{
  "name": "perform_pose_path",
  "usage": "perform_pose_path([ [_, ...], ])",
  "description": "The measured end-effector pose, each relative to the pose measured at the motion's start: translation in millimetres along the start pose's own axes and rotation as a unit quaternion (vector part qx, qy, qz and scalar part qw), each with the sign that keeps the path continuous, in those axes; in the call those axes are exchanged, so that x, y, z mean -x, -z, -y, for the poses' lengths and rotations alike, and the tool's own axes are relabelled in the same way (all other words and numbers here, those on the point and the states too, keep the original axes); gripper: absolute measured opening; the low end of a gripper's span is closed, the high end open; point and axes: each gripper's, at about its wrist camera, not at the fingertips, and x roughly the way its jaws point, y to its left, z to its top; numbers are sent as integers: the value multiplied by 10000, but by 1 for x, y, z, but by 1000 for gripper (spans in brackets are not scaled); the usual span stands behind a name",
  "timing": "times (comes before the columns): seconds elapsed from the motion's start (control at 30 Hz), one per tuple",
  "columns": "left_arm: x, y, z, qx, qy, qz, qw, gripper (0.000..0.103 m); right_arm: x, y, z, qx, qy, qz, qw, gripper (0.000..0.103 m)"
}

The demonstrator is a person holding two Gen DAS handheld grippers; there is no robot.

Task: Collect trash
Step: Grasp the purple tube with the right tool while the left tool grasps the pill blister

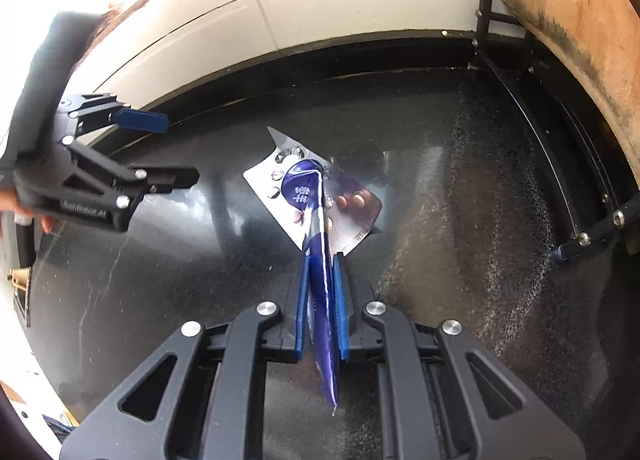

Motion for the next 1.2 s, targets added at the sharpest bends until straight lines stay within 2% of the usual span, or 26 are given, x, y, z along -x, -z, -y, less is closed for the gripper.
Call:
perform_pose_path([
  [0.13, -1, -4, 5, -70, 14, 7, 10000, 82, -10, -12, -2, -106, -377, -225, 9990, 12],
  [0.33, -5, 0, -7, 106, -29, -68, 9999, 82, -17, -13, -17, 118, -421, -253, 9987, 11],
  [0.47, -5, -10, -4, 65, 43, -12, 10000, 82, 1, -11, -13, 63, -436, -74, 9990, 11],
  [0.63, -16, -33, 13, -393, 96, -131, 9991, 83, 31, -9, 13, -278, -226, 254, 9990, 11],
  [0.7, -23, -43, 27, -796, 47, -170, 9967, 83, 30, -4, 24, -392, -81, 192, 9990, 11],
  [0.8, -34, -53, 47, -1512, -265, -115, 9881, 82, 26, 6, 34, -590, -25, 91, 9982, 11],
  [0.83, -37, -55, 52, -1660, -235, -154, 9857, 70, 26, 9, 36, -642, -10, 70, 9979, 11],
  [0.87, -44, -57, 55, -1726, 87, -368, 9843, 52, 27, 11, 39, -680, -8, 56, 9977, 11],
  [0.93, -46, -59, 53, -1534, 286, -444, 9868, 21, 26, 15, 38, -703, -15, 31, 9975, 11],
  [0.97, -50, -59, 51, -1403, 391, -644, 9872, 11, 26, 15, 36, -692, -23, 27, 9976, 11],
  [1.07, -45, -50, 47, -1170, 473, -644, 9899, 9, 31, 15, 29, -613, -36, 51, 9981, 11],
  [1.1, -40, -45, 47, -1111, 491, -610, 9907, 2, 34, 15, 28, -593, -32, 64, 9982, 11],
  [1.2, -30, -26, 42, -777, 495, -542, 9943, 2, 39, 20, 24, -570, -22, 111, 9983, 11],
])
